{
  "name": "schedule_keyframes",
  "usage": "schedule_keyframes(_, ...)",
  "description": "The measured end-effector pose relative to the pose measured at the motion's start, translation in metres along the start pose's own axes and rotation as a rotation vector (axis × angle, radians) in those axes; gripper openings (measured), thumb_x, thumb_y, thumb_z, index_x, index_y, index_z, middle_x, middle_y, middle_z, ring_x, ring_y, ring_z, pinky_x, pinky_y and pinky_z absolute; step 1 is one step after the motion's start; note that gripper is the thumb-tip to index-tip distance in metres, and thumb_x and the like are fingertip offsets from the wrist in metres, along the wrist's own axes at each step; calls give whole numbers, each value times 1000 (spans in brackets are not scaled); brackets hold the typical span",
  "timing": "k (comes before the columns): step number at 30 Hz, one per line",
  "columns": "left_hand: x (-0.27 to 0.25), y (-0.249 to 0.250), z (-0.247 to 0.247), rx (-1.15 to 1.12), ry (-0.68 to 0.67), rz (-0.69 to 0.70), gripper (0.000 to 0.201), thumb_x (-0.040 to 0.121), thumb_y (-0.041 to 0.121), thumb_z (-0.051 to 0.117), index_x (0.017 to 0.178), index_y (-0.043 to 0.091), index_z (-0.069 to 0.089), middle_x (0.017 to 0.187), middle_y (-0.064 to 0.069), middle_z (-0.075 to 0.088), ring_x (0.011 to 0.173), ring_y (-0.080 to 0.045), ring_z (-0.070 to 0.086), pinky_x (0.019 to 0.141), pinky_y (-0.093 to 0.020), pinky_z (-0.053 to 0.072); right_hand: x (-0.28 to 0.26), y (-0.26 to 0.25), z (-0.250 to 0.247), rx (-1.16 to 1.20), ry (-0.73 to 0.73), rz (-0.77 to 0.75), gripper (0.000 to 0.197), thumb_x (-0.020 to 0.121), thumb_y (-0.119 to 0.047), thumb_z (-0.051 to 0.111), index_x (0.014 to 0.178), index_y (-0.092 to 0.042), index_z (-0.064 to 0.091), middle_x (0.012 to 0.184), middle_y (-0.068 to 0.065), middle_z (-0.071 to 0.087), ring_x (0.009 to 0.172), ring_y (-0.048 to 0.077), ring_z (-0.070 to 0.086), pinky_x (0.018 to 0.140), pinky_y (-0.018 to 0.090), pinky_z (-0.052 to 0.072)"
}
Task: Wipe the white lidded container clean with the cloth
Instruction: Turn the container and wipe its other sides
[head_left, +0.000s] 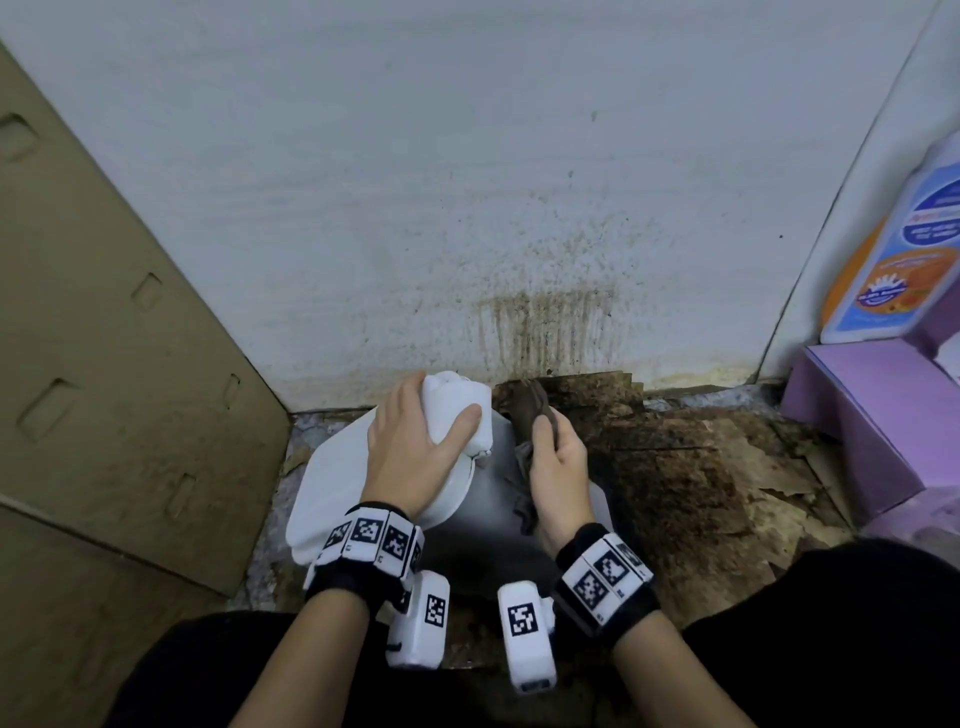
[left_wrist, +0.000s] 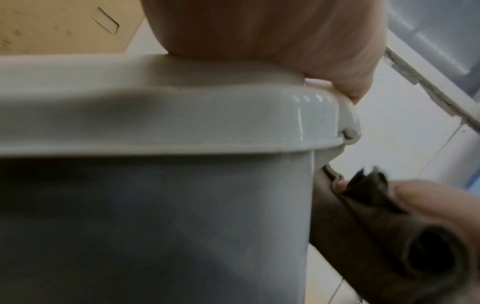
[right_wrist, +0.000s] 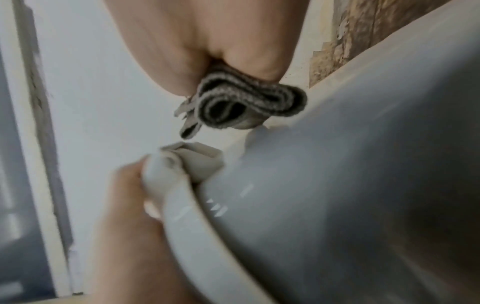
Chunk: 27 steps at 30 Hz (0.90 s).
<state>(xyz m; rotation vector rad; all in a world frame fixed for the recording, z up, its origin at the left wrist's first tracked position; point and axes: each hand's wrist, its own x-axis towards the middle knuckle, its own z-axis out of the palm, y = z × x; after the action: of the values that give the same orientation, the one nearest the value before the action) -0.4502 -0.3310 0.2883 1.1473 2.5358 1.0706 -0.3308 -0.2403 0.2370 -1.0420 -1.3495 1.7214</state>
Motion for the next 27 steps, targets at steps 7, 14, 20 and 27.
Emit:
schedule_keyframes(7,-7,21,16,-47,-17,-3,81,81,75,26,142,23,37,143,5,42,136,-16,33,104,-27,20,-6,-50,-14,104,-123,-94,25,107,-27,44,119,-23,66,85,0,68,80,12,64,81,34,53)
schedule_keyframes(14,-19,44,8,-726,-110,-203,51,98,52,42,147,38,37,154,16,34,140,-6,30,113,-33,25,-13,-44,-25,-166,-122,-203,37,100,-53,41,135,-50,52,129,0,60,121,19,57,110,52,45)
schedule_keyframes(20,-18,11,-8,-436,30,-177,46,103,36,45,147,27,36,153,9,35,141,-11,32,110,-30,27,-11,-48,-52,-458,-121,-287,48,107,-40,36,154,-26,37,156,-4,40,143,13,37,120,43,32)
schedule_keyframes(27,-28,-50,-6,53,-59,-520,59,99,43,45,141,3,38,148,-21,37,137,-38,34,112,-49,30,7,-41,-96,-617,-122,-246,54,107,-45,33,158,-32,25,161,-5,33,148,15,29,121,44,29)
